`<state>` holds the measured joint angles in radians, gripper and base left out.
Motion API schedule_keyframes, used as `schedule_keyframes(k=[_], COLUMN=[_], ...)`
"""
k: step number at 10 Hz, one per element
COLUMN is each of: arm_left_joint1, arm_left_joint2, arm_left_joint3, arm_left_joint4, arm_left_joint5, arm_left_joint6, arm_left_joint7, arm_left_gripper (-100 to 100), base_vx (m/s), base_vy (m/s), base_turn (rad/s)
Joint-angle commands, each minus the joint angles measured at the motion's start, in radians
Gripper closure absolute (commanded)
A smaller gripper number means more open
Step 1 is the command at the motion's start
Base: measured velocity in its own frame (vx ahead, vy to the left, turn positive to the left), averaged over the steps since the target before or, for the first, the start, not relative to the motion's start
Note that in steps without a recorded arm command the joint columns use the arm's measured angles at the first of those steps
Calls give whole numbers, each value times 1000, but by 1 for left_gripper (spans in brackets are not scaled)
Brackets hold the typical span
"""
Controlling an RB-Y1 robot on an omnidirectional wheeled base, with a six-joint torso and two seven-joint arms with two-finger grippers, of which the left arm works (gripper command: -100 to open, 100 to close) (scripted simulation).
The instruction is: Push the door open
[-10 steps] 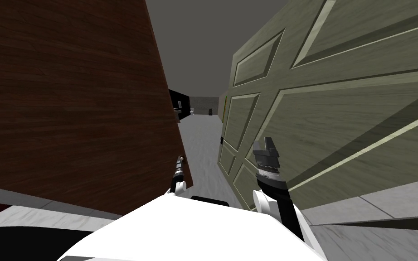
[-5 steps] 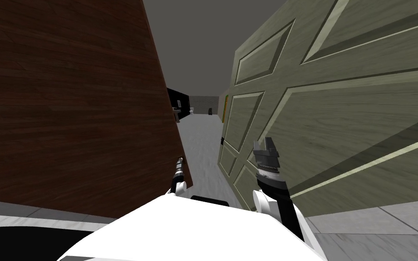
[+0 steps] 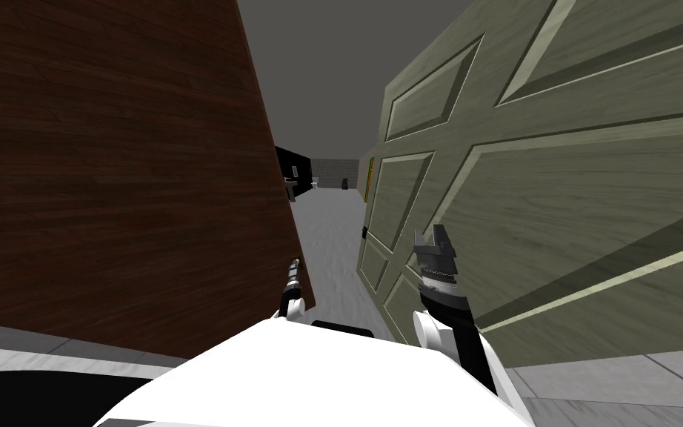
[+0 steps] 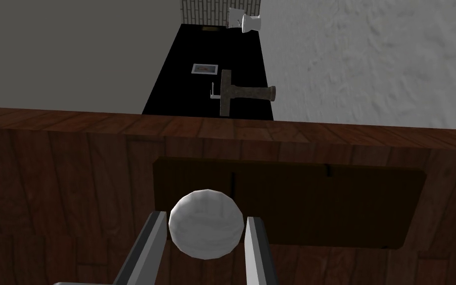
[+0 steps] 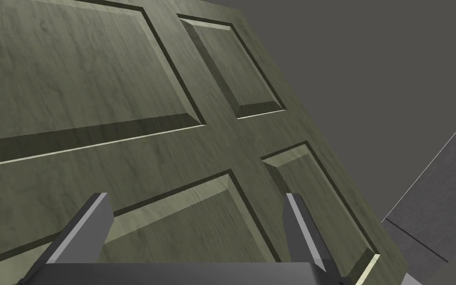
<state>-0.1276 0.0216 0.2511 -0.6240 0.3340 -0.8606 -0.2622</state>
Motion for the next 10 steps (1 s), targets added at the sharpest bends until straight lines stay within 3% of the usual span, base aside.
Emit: schedule_keyframes(k=[1,8,10], arm_left_joint1=[-7,-24,-31], arm_left_joint2=[14,35,39], arm_left_joint3=[4,1,0], arm_left_joint4=[-5,13,19], arm_left_joint5=[2,3,4], arm_left_joint6=[-5,-9,-11], arm_left_joint7=[-2,-10,-13], arm_left_gripper=[100,100,100], base_vx=[164,149,129], base_vy=[38,36,31], base_turn=[122,117,218])
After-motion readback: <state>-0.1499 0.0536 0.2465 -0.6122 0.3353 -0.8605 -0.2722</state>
